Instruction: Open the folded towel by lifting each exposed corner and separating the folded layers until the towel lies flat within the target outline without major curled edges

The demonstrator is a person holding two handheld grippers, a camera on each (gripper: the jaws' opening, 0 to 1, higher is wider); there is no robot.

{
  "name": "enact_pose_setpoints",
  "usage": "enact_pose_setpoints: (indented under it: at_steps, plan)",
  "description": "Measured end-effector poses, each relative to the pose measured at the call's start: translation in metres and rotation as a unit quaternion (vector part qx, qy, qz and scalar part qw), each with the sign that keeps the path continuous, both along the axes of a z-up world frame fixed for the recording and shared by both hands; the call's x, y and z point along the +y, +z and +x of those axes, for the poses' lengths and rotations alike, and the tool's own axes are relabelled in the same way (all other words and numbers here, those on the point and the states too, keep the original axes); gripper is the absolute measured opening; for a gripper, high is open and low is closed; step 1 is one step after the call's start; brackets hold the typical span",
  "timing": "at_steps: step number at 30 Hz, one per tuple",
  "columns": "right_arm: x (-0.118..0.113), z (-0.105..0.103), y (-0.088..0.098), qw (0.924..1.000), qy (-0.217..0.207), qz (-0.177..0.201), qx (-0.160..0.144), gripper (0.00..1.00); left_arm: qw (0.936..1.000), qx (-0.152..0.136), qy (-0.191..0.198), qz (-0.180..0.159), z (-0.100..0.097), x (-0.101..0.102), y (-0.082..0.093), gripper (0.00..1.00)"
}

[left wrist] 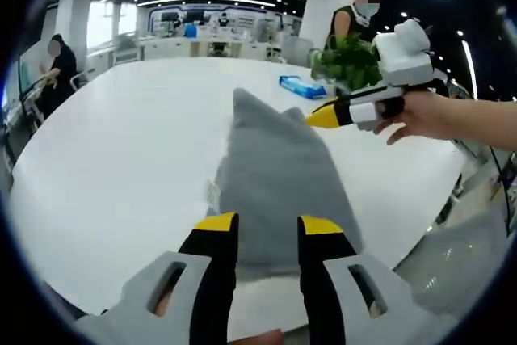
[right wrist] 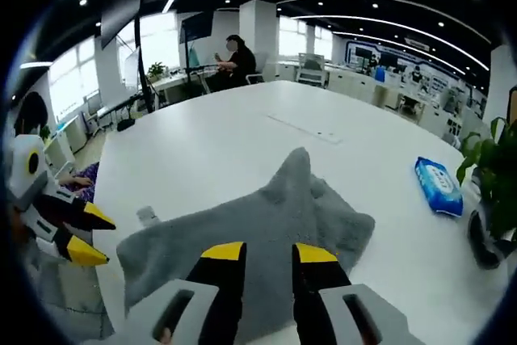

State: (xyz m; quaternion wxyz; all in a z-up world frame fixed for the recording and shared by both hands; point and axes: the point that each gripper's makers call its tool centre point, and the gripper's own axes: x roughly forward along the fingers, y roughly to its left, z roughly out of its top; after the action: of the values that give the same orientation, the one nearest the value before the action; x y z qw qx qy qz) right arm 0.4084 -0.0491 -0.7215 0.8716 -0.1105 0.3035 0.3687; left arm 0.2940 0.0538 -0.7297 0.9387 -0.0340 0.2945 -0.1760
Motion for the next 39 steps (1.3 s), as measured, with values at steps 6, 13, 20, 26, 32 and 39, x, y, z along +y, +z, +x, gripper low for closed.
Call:
enact_pose_setpoints:
  at_steps: [6, 13, 20, 26, 32, 39]
  plan:
    - [0.042, -0.03, -0.002, 0.9994, -0.019, 0.021, 0.017, 0.2, 0.9994, -0.015, -0.03, 0.01, -0.002, 0.015, 0.005, 0.29]
    - [0.085, -0.054, -0.013, 0.9996, -0.014, 0.005, 0.023, 0.2, 0.999, -0.013, -0.028, -0.032, -0.002, 0.019, 0.004, 0.29]
    - [0.119, -0.066, -0.028, 0.9994, -0.001, -0.006, 0.035, 0.21, 0.9978, 0.009, -0.045, 0.048, -0.007, 0.026, -0.015, 0.3]
    - [0.135, -0.072, -0.04, 0.9979, 0.024, -0.054, 0.026, 0.21, 0.9986, 0.039, -0.03, 0.018, -0.012, 0.028, -0.023, 0.3]
    - [0.137, -0.071, -0.057, 0.996, 0.018, -0.08, 0.037, 0.2, 0.9983, 0.041, -0.04, 0.009, -0.013, 0.022, -0.024, 0.31]
    - [0.133, -0.062, -0.066, 0.9917, 0.03, -0.124, 0.018, 0.07, 0.9989, 0.034, -0.033, -0.004, -0.01, 0.023, -0.021, 0.31]
